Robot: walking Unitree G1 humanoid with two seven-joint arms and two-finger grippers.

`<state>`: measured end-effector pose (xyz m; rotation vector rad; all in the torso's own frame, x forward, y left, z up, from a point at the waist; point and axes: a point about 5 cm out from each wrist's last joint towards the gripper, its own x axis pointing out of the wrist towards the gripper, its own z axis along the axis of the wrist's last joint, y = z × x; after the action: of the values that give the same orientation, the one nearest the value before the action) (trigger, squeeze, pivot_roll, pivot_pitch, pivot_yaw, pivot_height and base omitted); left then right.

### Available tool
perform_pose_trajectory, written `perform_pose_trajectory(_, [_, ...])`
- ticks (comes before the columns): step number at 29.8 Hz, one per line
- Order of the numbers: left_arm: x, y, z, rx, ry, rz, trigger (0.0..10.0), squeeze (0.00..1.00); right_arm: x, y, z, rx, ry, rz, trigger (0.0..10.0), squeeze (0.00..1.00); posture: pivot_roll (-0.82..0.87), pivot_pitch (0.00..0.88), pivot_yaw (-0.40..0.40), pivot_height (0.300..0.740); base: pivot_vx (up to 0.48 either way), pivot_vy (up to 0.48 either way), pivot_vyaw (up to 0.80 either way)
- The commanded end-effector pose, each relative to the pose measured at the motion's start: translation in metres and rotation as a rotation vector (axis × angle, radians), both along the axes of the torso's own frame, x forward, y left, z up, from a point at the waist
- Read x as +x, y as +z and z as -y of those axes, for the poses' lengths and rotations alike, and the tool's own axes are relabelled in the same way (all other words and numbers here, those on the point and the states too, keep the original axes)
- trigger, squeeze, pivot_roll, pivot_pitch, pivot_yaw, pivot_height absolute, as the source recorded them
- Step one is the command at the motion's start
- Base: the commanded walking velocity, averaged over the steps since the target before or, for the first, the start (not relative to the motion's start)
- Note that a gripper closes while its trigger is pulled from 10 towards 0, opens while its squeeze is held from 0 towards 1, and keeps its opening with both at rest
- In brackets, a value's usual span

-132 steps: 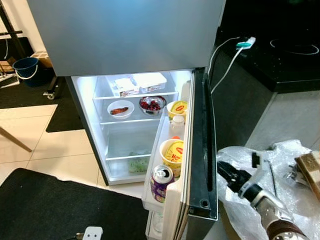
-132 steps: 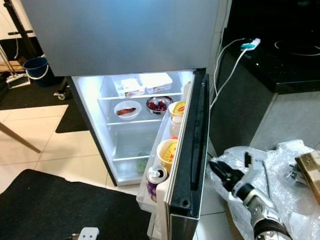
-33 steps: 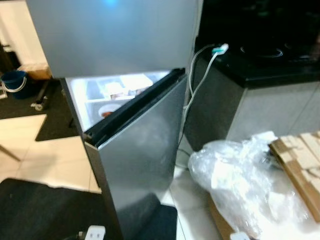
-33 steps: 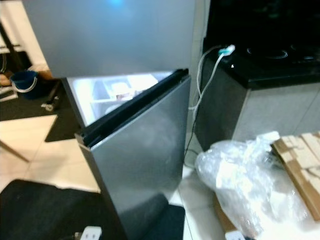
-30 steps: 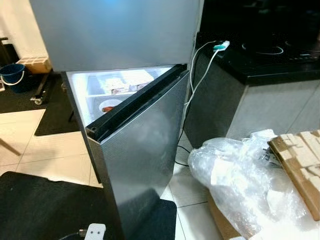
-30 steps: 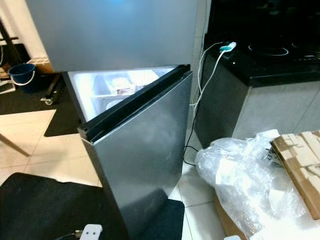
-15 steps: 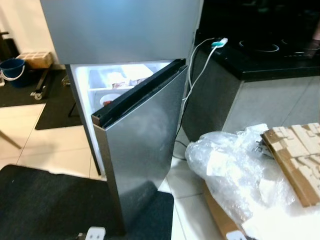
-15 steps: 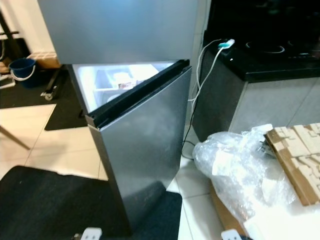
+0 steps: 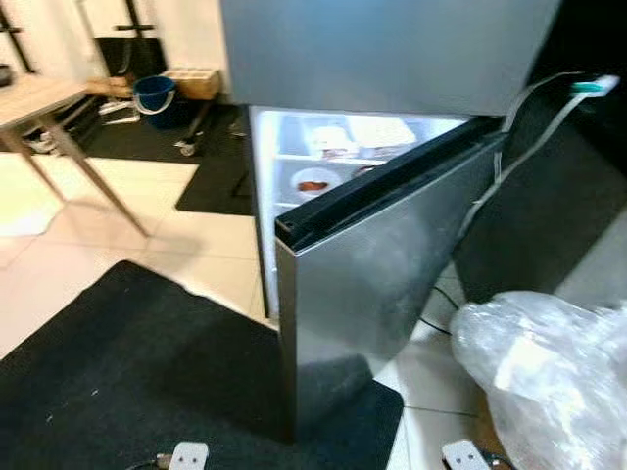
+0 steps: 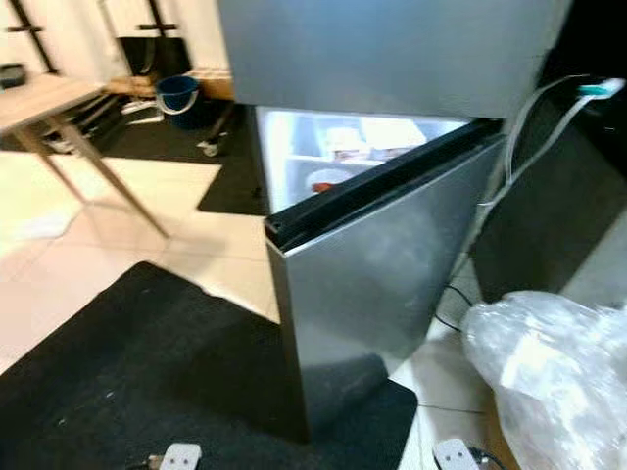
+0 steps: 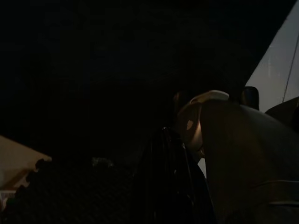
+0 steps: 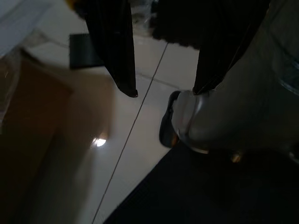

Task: Restocking fridge

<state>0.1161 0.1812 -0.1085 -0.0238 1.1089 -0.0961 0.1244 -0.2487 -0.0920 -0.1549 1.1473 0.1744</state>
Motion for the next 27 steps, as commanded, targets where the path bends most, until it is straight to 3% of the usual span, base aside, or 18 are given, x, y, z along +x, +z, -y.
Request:
perform_pose_trajectory(1, [-0.0130, -0.0042, 0.0019, 0.000, -0.016, -0.052, 10.0, 0.00, -0.0005, -0.0007, -0.0026, 0.009, 0.005, 0.002, 10.0, 0.00, -0.06, 0.000, -0.019, 0.740, 0.000, 0.000, 0.79])
perform_pose_trajectory(5, [-0.0130, -0.0041, 0.0012, 0.003, -0.017, -0.052, 10.0, 0.00, 0.0008, -0.0004, -0.0023, 0.000, -0.008, 0.014, 10.0, 0.00, -0.06, 0.000, -0.018, 0.740, 0.000, 0.000, 0.75])
perform_pose_trajectory(18, [-0.0141, -0.0040, -0.0015, 0.015, -0.047, -0.053, 10.0, 0.00, 0.0020, -0.0004, -0.0032, -0.010, -0.022, 0.028, 10.0, 0.00, -0.06, 0.000, -0.013, 0.740, 0.000, 0.000, 0.00])
perform_pose_trajectory(27, [-0.0137, -0.0038, -0.0028, 0.018, -0.038, -0.055, 10.0, 0.00, 0.0028, -0.0004, -0.0045, -0.005, -0.023, 0.033, 10.0, 0.00, -0.06, 0.000, -0.013, 0.740, 0.000, -0.475, 0.00])
